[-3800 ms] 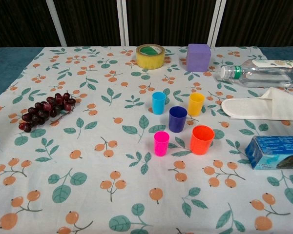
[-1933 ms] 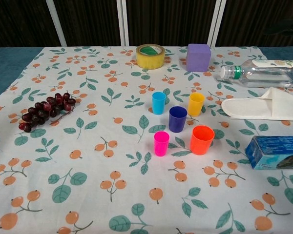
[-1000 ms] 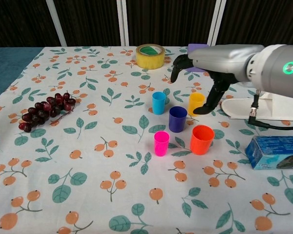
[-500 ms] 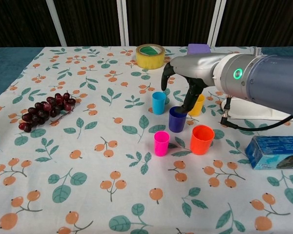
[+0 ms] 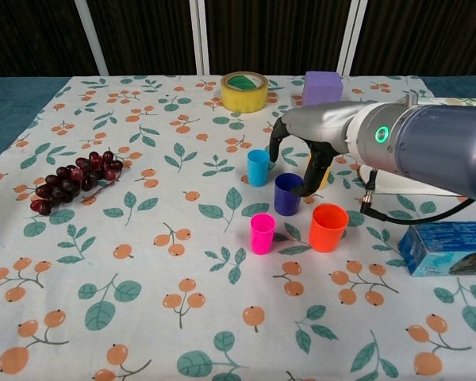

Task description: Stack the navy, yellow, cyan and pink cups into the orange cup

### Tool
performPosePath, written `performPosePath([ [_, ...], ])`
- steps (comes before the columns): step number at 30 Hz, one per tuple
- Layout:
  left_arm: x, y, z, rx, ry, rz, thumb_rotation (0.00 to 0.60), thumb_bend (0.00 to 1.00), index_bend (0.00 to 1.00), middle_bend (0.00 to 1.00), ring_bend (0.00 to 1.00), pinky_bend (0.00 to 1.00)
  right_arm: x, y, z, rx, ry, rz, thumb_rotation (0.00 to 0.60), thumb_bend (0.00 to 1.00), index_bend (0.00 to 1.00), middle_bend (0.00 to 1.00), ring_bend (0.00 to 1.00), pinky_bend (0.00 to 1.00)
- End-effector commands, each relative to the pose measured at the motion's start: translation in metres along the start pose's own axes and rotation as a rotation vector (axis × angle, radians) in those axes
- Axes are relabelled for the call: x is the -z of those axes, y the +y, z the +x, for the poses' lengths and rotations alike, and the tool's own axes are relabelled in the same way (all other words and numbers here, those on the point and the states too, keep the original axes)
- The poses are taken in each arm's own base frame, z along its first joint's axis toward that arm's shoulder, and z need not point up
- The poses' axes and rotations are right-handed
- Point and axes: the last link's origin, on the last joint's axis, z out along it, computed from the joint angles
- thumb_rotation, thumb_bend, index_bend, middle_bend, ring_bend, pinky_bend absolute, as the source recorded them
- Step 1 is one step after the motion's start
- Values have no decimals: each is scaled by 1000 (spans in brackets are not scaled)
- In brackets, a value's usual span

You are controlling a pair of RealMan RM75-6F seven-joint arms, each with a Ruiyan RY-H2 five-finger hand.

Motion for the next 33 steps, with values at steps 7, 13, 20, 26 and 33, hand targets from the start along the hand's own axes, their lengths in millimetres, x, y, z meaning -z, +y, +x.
performPosePath([
  [7, 0, 0, 0, -1, 1, 4, 600, 766, 151, 12, 0, 0, -4, 0, -5, -1, -1, -10, 600, 400, 296, 0, 0, 36],
  [13, 0, 0, 1, -1, 3, 6, 600, 767, 153, 13, 0, 0, -6, 4, -8, -5, 3, -26, 600, 401, 318, 0, 0, 36],
  [20, 0, 0, 1, -4, 3, 3, 600, 767, 153, 12, 0, 0, -8, 5, -13, -15, 7, -25, 600, 400, 357, 0, 0, 36],
  [26, 0, 0, 1, -3, 4, 6, 600, 766, 152, 13, 0, 0, -8, 2, -15, -14, 11, -16, 600, 401, 377, 0, 0, 36],
  [33, 0, 0, 1, -2, 5, 8, 600, 766, 152, 13, 0, 0, -11, 0, -15, -26, 24, -18, 600, 400, 402, 0, 0, 36],
])
